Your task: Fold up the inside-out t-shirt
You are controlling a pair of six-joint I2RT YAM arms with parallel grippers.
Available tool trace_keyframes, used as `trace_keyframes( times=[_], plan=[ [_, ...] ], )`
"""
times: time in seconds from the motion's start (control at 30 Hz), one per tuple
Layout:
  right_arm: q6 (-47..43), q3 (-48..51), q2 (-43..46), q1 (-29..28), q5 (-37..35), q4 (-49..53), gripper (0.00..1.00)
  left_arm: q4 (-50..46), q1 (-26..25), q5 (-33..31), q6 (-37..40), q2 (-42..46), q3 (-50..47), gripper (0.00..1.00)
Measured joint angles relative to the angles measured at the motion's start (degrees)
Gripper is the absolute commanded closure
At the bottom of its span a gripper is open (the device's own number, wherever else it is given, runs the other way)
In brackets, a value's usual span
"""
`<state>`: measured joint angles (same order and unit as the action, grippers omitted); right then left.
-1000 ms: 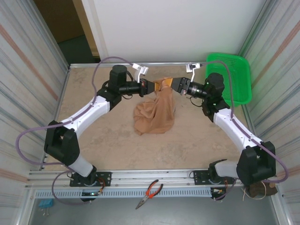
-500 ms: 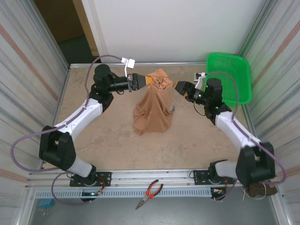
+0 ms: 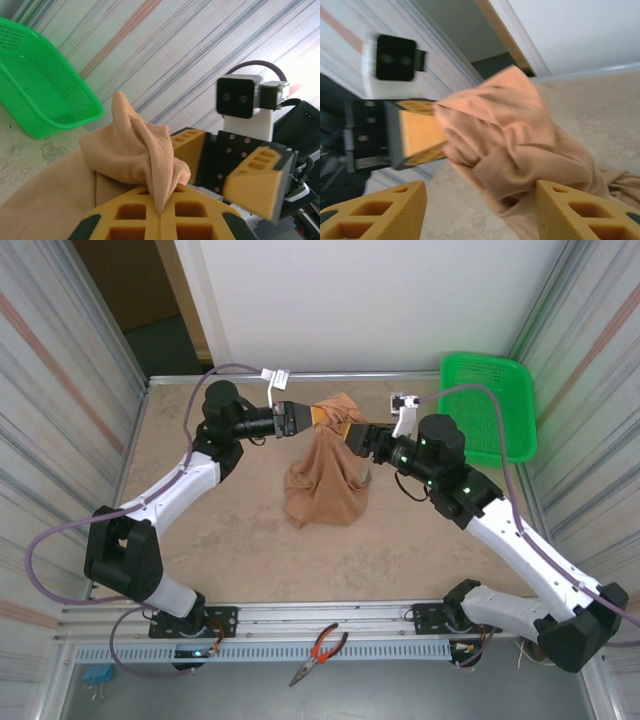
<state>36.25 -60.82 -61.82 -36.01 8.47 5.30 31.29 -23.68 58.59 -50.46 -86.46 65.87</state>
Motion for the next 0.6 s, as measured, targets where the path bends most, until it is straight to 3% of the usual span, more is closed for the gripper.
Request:
trace_keyframes(
  times=[0.07,0.13,0.2,0.27,0.3,0.43,0.53,0.6],
  plan=[
    [0.04,-0.13,-2.21,-0.02,-1.27,0.5,0.39,-0.09,0.0,-0.09,0.0,0.0,0.0,1.0],
    [0.11,-0.13,-4.11,-0.02,-2.56,0.48,0.45,-0.11,-0.02,-0.09,-0.02,0.0,0.0,1.0],
    [0.09,-0.15,-5.9,0.09,-3.48,0.28,0.65,-0.11,-0.04,-0.07,-0.07,0.0,0.0,1.0],
    [0.11,-0.17,-7.45,0.72,-3.72,-0.11,0.92,0.13,-0.07,-0.02,-0.66,-0.02,-0.02,1.0],
    [0.22,-0.2,-8.07,1.36,-3.3,-0.35,1.0,0.59,-0.04,-0.02,-0.98,-0.07,-0.13,1.0],
    [0.76,-0.2,-8.35,6.32,2.91,-1.6,1.0,4.2,0.17,-0.07,-3.74,-0.55,-2.27,1.0],
    [1.22,0.07,-7.76,11.61,13.68,-4.83,1.0,8.0,1.4,-0.17,-6.49,-2.56,-4.15,1.0],
    [2.4,1.36,-6.82,14.34,21.0,-8.92,1.0,9.6,2.27,-0.5,-8.0,-4.59,-4.83,0.77]
  ],
)
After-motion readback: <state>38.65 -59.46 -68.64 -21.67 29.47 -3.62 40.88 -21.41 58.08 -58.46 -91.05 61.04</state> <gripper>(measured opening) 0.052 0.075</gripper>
